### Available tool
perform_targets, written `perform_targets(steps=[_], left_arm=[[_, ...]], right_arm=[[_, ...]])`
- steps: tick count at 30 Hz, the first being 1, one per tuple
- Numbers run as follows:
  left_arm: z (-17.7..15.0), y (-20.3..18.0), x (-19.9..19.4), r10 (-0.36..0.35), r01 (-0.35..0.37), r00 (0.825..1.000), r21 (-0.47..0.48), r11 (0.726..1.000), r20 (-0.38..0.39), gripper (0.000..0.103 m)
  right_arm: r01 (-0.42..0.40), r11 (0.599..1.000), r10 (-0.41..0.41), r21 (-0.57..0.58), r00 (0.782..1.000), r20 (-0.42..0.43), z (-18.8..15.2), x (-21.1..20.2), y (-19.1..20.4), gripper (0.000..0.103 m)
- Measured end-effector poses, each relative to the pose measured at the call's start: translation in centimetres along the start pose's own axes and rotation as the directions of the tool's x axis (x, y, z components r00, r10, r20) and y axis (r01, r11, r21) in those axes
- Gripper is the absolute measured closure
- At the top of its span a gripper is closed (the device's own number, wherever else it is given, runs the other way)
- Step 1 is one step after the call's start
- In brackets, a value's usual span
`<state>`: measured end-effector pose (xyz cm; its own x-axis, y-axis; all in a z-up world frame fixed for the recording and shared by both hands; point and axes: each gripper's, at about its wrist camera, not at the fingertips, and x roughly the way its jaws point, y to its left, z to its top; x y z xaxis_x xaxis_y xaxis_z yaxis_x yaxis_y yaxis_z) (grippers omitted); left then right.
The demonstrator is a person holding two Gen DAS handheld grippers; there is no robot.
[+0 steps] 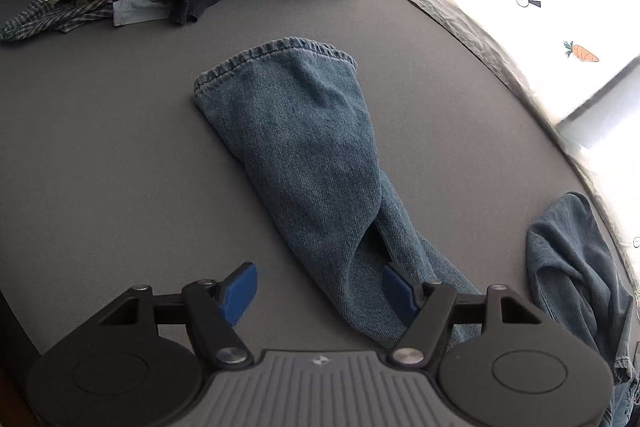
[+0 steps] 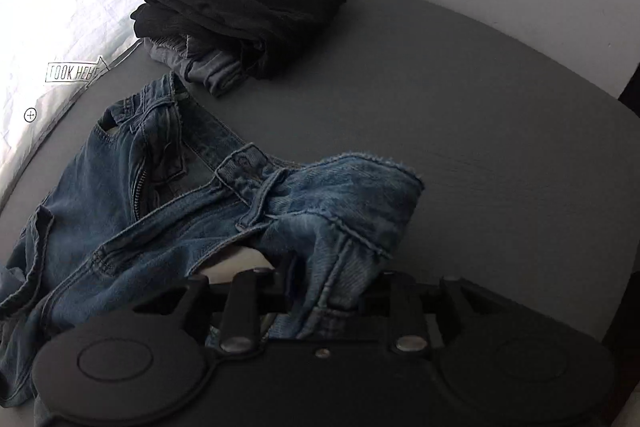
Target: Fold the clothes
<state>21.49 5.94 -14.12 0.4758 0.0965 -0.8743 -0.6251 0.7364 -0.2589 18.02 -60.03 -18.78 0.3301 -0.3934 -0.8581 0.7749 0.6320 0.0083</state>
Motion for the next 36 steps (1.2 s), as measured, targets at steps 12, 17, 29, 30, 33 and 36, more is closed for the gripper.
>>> perform_targets(steps=[12, 17, 29, 30, 33, 36], left_arm=[[1.9, -5.6, 3.3, -0.074, 0.100, 0.993, 0.313, 0.944, -0.094, 0.050], [2.9, -6.0, 6.6, -0.097, 0.146, 0.982, 0.322, 0.935, -0.162, 0.049], [8.3, -8.8, 4.2, -0.342, 0.342, 0.938, 0.263, 0.902, -0.048, 0.100], [8.7, -9.4, 2.0, -0.390, 0.370, 0.921, 0.295, 0.881, 0.009, 0.100], [9.1, -10.5, -4.7, -0.549, 0.461, 0.822, 0.391, 0.797, 0.151, 0.100], [7.3, -10.5, -10.3, -0.625, 0.464, 0.746, 0.494, 0.735, 0.229, 0.100]], right_arm=[[-0.061, 0.970, 0.106, -0.235, 0.978, 0.182, -6.3, -5.6, 11.1, 0.006], [-0.095, 0.966, 0.130, -0.239, 0.982, 0.134, -8.4, -5.7, 14.0, 0.006], [-0.055, 0.967, 0.092, -0.249, 0.986, 0.140, -10.4, -7.4, 14.3, 0.006], [-0.053, 0.966, 0.092, -0.252, 0.985, 0.146, -10.3, -7.5, 14.2, 0.006], [-0.055, 0.965, 0.099, -0.256, 0.981, 0.165, -10.0, -8.0, 14.0, 0.006], [-0.064, 0.965, 0.109, -0.253, 0.980, 0.166, -9.8, -8.1, 13.6, 0.006]])
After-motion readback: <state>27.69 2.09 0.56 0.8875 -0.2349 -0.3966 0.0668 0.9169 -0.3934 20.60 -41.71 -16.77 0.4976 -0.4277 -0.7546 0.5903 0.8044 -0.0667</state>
